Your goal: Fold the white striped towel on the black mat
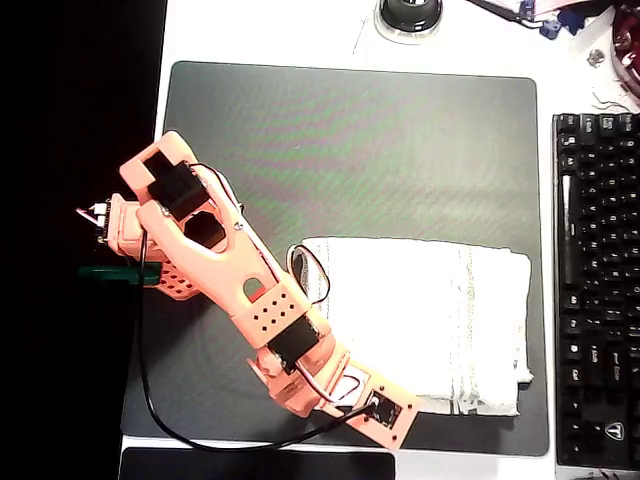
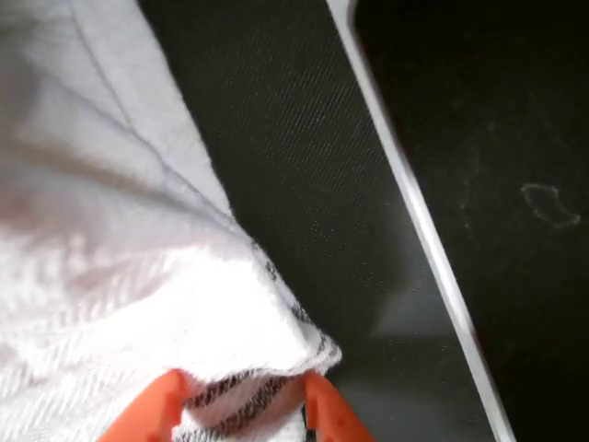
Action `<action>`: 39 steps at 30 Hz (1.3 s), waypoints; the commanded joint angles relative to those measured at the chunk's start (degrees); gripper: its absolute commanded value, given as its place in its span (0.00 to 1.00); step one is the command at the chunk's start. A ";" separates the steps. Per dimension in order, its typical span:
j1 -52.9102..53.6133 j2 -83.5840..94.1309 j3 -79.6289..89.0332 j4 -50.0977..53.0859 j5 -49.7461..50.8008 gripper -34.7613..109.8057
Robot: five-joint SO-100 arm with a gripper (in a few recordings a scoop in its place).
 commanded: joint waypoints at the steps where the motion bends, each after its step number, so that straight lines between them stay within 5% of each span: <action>1: 1.49 -1.05 -0.35 -1.23 -1.41 0.33; 6: 1.05 -1.85 -0.88 -0.79 -2.11 0.25; 22: -1.58 12.83 -12.13 26.81 1.23 0.24; 39: -0.79 14.68 -8.00 23.12 0.97 0.34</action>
